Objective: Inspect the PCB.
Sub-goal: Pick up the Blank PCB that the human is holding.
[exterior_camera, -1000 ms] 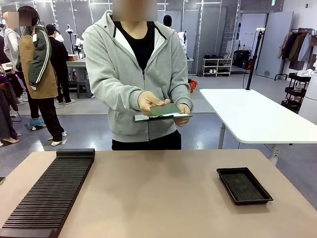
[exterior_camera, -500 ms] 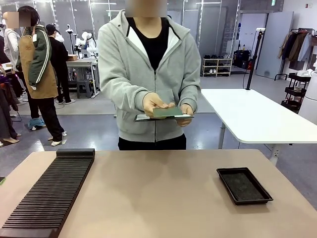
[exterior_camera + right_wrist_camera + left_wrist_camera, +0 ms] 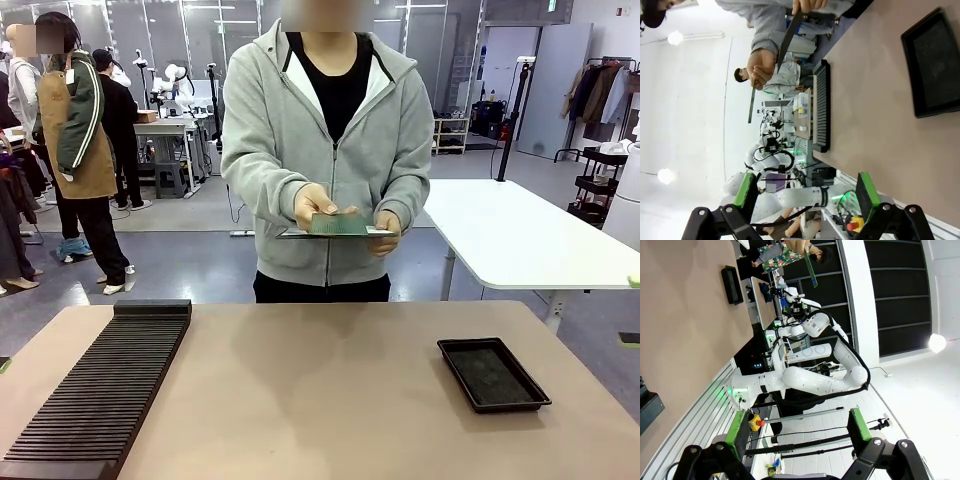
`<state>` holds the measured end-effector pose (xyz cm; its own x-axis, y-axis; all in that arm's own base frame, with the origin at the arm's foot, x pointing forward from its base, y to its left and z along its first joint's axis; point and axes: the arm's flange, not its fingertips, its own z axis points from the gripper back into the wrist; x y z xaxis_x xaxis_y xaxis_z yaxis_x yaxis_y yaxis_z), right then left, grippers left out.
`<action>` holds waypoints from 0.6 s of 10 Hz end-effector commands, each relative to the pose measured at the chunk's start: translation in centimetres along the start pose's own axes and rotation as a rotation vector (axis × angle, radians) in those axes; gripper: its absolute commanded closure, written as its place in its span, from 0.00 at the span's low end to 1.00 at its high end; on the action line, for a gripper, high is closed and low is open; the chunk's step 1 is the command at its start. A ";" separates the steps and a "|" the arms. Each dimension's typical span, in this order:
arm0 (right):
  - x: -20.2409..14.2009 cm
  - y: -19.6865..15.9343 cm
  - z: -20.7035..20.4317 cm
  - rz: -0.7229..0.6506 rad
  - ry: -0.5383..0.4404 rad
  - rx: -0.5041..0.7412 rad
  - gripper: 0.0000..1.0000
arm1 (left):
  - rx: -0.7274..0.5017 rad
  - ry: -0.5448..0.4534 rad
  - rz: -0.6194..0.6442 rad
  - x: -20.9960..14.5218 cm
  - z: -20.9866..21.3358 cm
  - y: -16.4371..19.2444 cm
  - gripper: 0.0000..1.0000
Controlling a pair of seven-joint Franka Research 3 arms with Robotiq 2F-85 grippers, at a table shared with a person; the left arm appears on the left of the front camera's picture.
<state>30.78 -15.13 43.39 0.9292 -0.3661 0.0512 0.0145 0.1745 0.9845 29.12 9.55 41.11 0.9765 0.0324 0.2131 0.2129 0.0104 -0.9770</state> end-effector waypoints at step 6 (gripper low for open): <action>1.1 6.3 -15.0 -0.165 0.104 -0.055 0.00 | -0.003 -0.003 -0.003 -0.1 0.1 -0.1 0.00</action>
<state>36.47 -1.72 46.19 0.9581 -0.2718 -0.0908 0.1450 0.1866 0.9717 29.10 9.56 41.08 0.9766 0.0332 0.2125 0.2122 0.0100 -0.9772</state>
